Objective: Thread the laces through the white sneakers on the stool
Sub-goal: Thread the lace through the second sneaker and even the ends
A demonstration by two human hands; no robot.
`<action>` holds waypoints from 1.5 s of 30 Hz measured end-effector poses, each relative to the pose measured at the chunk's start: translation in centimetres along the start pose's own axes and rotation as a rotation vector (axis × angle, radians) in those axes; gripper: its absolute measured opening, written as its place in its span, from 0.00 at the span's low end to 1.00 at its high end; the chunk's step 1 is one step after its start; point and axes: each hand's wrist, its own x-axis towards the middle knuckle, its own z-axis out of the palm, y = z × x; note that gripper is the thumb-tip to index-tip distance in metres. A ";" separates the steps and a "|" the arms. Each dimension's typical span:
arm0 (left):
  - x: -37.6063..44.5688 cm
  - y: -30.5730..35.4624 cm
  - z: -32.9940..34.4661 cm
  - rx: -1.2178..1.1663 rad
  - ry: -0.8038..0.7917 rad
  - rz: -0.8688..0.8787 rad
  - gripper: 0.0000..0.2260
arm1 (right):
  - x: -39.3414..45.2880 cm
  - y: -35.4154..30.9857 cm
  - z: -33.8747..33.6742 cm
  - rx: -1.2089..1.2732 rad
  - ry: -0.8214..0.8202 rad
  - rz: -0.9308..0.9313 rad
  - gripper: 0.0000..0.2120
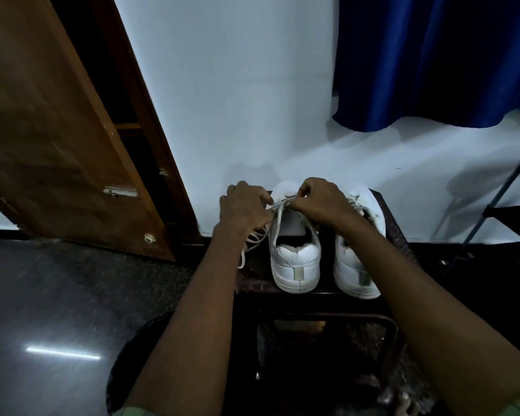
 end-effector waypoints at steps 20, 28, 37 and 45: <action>1.3 0.9 -0.3 -0.465 0.191 0.162 0.17 | 0.2 -0.6 -1.4 0.735 0.239 0.176 0.05; 1.4 0.9 0.2 -0.322 0.223 0.190 0.16 | 0.5 -1.6 -0.5 0.032 0.285 -0.267 0.09; 1.5 0.9 0.0 -0.416 0.219 0.231 0.16 | 0.0 -0.9 -0.8 0.089 0.104 -0.366 0.05; 1.6 0.6 0.1 -0.430 0.233 0.210 0.17 | 1.0 0.6 -2.2 0.516 0.442 0.060 0.11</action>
